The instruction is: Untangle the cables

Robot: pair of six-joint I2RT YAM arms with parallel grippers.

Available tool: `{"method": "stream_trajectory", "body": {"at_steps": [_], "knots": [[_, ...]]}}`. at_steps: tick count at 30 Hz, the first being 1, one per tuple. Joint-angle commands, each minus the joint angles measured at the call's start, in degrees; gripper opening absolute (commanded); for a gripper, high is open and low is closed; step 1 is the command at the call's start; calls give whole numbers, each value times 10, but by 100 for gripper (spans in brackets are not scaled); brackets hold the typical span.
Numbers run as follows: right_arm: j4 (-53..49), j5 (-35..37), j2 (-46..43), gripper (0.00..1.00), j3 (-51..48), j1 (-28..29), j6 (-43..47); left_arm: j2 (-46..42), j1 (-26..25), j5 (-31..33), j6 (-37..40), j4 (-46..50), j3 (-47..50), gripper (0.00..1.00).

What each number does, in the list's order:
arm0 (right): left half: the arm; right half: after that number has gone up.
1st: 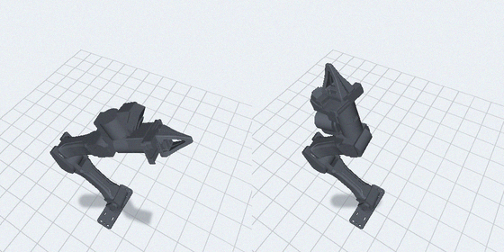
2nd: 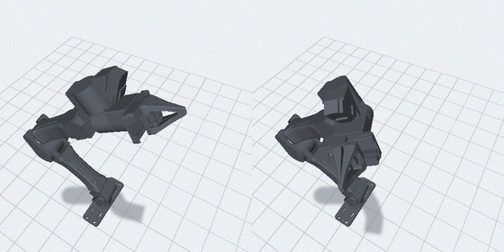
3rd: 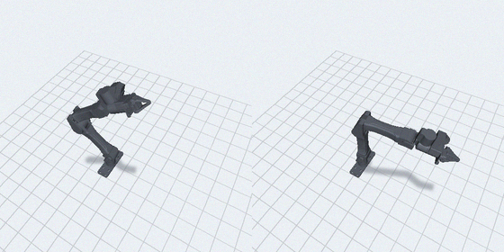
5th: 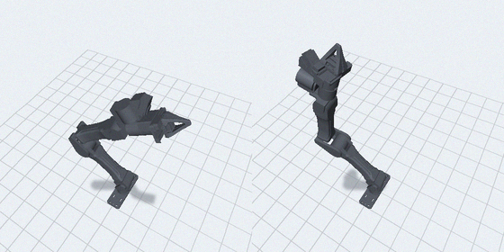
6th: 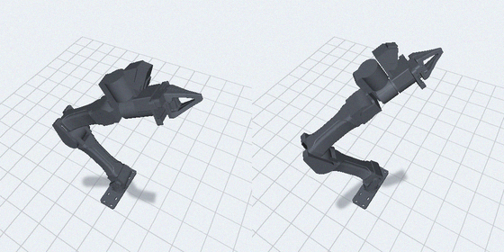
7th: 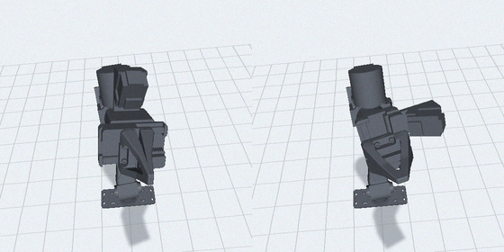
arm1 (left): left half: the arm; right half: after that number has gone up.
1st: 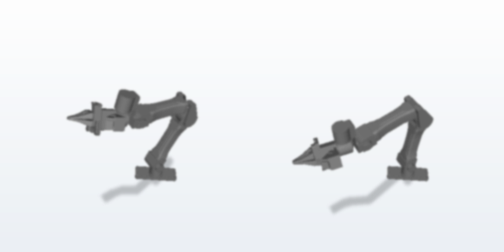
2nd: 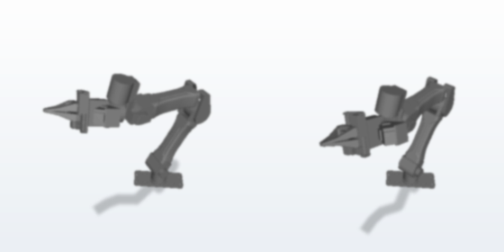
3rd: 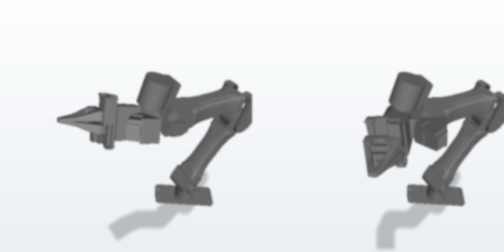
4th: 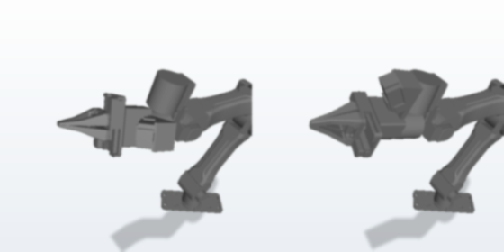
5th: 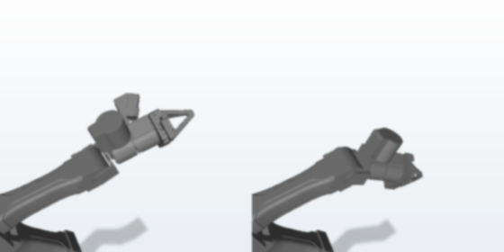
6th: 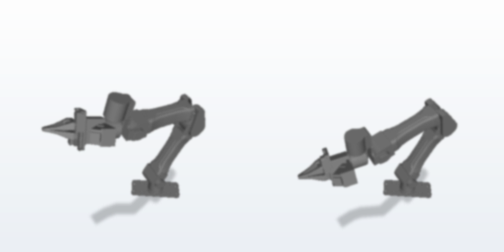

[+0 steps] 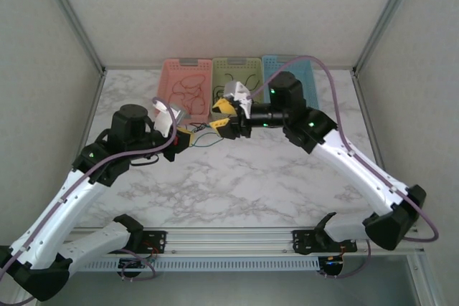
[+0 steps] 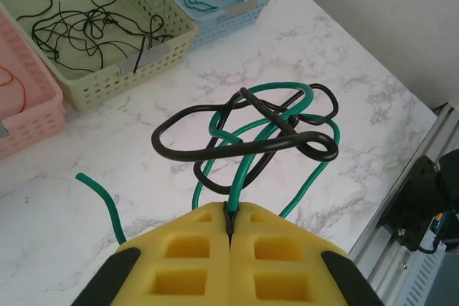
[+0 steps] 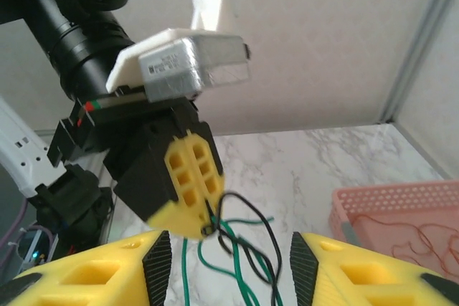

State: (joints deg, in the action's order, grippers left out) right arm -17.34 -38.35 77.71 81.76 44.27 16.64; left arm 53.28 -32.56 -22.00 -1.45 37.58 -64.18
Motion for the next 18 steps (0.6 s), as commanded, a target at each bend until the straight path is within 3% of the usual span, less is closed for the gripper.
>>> {"method": "stream_trajectory", "body": {"at_steps": [1, 6, 18], "knots": [[-56, -31, 44, 54, 52, 16, 44, 3, -4, 6, 15, 14, -19, 0], [-121, -53, 103, 56, 119, 22, 56, 5, -4, 12, 21, 16, -19, 0], [-142, -45, 131, 56, 121, 32, 65, 4, -4, 12, 26, 18, -16, 0]]}}
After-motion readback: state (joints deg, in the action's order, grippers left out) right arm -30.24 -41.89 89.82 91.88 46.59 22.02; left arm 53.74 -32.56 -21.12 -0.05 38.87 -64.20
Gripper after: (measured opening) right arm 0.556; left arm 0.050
